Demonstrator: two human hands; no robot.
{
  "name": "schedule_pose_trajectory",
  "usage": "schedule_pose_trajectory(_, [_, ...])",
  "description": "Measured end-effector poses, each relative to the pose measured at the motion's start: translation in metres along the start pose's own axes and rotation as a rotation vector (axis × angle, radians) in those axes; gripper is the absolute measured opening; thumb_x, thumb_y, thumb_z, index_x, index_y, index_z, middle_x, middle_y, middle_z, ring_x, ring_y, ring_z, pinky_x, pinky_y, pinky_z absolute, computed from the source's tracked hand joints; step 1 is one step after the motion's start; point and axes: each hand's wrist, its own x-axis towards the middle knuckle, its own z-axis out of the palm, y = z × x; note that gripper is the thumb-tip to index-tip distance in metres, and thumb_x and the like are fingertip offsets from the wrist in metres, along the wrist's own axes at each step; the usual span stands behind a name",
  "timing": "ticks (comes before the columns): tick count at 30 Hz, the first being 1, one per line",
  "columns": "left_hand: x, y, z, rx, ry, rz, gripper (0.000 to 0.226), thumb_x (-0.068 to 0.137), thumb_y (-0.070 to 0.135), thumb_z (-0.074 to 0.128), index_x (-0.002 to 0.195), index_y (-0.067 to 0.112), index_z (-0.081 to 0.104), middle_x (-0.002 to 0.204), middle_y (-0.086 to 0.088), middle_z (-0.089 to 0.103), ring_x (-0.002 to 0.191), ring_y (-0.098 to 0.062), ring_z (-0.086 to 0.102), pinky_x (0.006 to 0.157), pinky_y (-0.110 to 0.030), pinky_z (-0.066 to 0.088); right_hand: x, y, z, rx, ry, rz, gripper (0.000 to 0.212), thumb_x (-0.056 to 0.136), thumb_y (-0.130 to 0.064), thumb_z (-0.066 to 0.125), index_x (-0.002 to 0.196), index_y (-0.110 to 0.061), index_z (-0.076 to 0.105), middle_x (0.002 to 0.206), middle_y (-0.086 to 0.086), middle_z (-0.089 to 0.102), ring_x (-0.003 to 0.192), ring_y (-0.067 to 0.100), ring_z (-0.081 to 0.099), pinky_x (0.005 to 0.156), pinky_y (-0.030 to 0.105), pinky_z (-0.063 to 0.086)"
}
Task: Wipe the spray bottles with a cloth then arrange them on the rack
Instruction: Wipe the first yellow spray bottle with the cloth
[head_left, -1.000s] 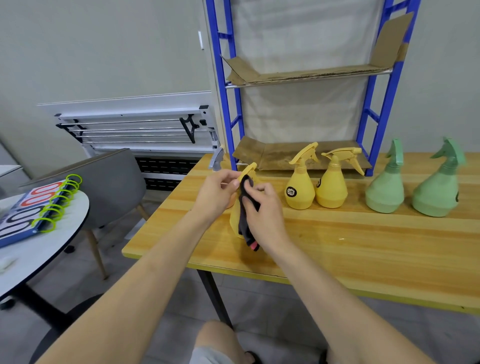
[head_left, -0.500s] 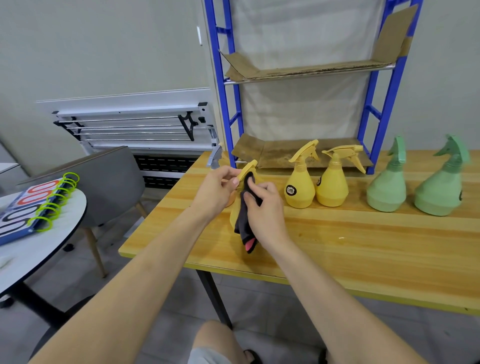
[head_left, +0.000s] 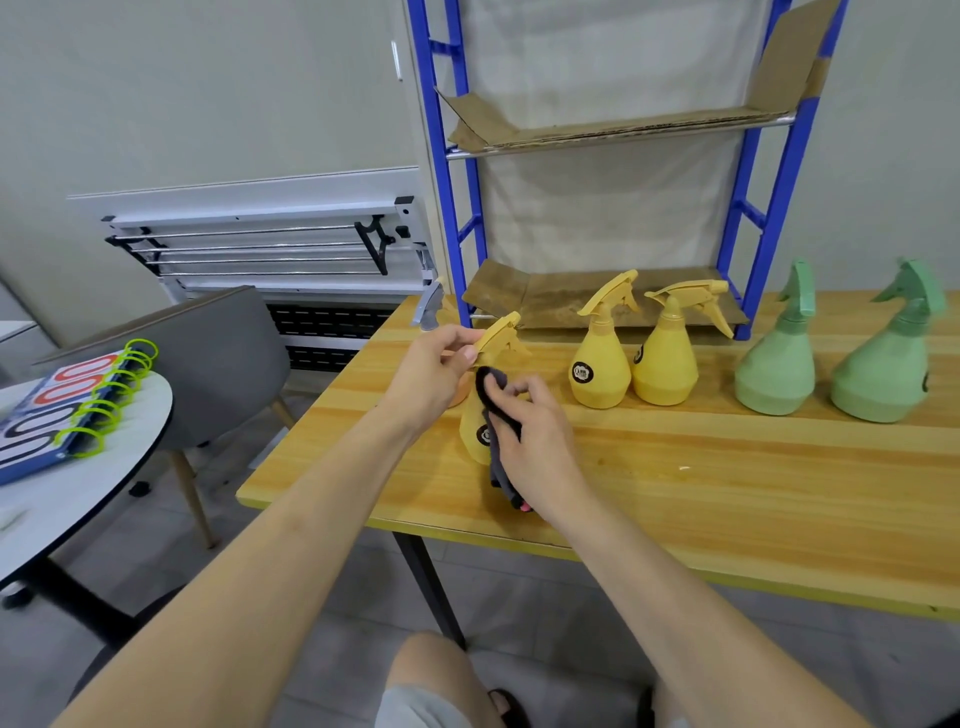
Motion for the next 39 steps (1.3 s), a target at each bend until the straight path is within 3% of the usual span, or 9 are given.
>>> schedule_pose_trajectory(4, [-0.002, 0.000, 0.002, -0.020, 0.020, -0.001, 0.028, 0.107, 0.015, 0.050, 0.126, 0.020, 0.070, 0.113, 0.008, 0.069, 0.107, -0.002, 0.060, 0.083, -0.017, 0.043, -0.001, -0.003, -0.002, -0.124, 0.020, -0.053, 0.047, 0.098, -0.010, 0.065, 0.141, -0.028, 0.061, 0.110, -0.008, 0.048, 0.092, 0.015, 0.057, 0.071, 0.038, 0.057])
schedule_pose_trajectory(11, [-0.003, -0.005, 0.007, -0.149, 0.031, -0.079, 0.029, 0.108, 0.017, 0.048, 0.126, 0.023, 0.070, 0.120, 0.004, 0.070, 0.116, -0.010, 0.063, 0.083, -0.025, 0.046, 0.006, -0.008, -0.003, -0.354, 0.048, -0.143, 0.057, 0.091, -0.004, 0.069, 0.143, -0.024, 0.059, 0.113, 0.000, 0.049, 0.102, 0.021, 0.051, 0.055, 0.038, 0.054])
schedule_pose_trajectory(16, [-0.004, -0.003, 0.008, -0.194, 0.034, -0.103, 0.031, 0.109, 0.015, 0.045, 0.128, 0.021, 0.069, 0.119, 0.003, 0.071, 0.113, -0.009, 0.065, 0.077, -0.019, 0.045, -0.006, -0.001, -0.002, -0.440, 0.027, -0.158, 0.051, 0.092, -0.004, 0.067, 0.138, -0.025, 0.064, 0.110, 0.001, 0.050, 0.097, 0.022, 0.053, 0.047, 0.031, 0.041])
schedule_pose_trajectory(18, [-0.004, -0.003, 0.009, -0.208, 0.043, -0.098, 0.031, 0.109, 0.016, 0.045, 0.128, 0.021, 0.069, 0.118, 0.003, 0.072, 0.113, -0.010, 0.065, 0.077, -0.018, 0.045, -0.007, 0.001, -0.006, -0.394, 0.029, -0.149, 0.048, 0.093, -0.005, 0.067, 0.137, -0.026, 0.066, 0.111, 0.000, 0.050, 0.099, 0.022, 0.055, 0.050, 0.031, 0.045])
schedule_pose_trajectory(21, [-0.006, -0.008, 0.013, -0.234, 0.083, -0.059, 0.031, 0.110, 0.020, 0.044, 0.129, 0.024, 0.068, 0.121, 0.002, 0.070, 0.113, -0.012, 0.066, 0.082, -0.024, 0.052, 0.000, 0.001, -0.010, -0.242, 0.081, -0.106, 0.048, 0.096, -0.007, 0.064, 0.141, -0.023, 0.061, 0.116, -0.002, 0.051, 0.102, 0.019, 0.057, 0.072, 0.035, 0.058])
schedule_pose_trajectory(26, [-0.020, -0.028, 0.020, -0.278, 0.196, -0.053, 0.030, 0.112, 0.028, 0.037, 0.125, 0.029, 0.064, 0.118, 0.000, 0.071, 0.106, -0.010, 0.070, 0.089, -0.026, 0.055, 0.018, -0.012, -0.016, -0.021, 0.212, 0.029, 0.034, 0.102, -0.016, 0.060, 0.135, -0.020, 0.060, 0.121, -0.007, 0.055, 0.109, 0.004, 0.054, 0.092, 0.019, 0.049])
schedule_pose_trajectory(30, [-0.020, -0.042, 0.022, -0.191, 0.129, -0.125, 0.028, 0.108, 0.018, 0.049, 0.126, 0.020, 0.069, 0.117, 0.004, 0.073, 0.113, -0.012, 0.066, 0.103, -0.037, 0.052, 0.012, -0.007, -0.010, -0.035, 0.136, -0.023, 0.034, 0.102, -0.016, 0.059, 0.136, -0.020, 0.064, 0.117, -0.008, 0.058, 0.103, 0.003, 0.054, 0.088, 0.016, 0.048])
schedule_pose_trajectory(35, [-0.014, -0.040, 0.022, -0.142, 0.098, -0.161, 0.023, 0.098, 0.015, 0.067, 0.121, 0.016, 0.071, 0.116, 0.004, 0.072, 0.112, -0.014, 0.066, 0.102, -0.037, 0.053, 0.004, 0.005, -0.002, -0.245, 0.119, 0.022, 0.033, 0.100, -0.024, 0.064, 0.133, -0.027, 0.068, 0.110, -0.011, 0.059, 0.090, 0.014, 0.062, 0.063, 0.040, 0.056])
schedule_pose_trajectory(39, [-0.013, -0.041, 0.023, -0.141, 0.078, -0.146, 0.020, 0.098, 0.019, 0.068, 0.117, 0.018, 0.069, 0.115, 0.005, 0.070, 0.109, -0.013, 0.065, 0.096, -0.033, 0.054, 0.005, 0.010, -0.015, -0.231, 0.007, 0.100, 0.034, 0.102, -0.029, 0.060, 0.135, -0.032, 0.066, 0.109, -0.013, 0.056, 0.095, 0.013, 0.060, 0.071, 0.035, 0.055])
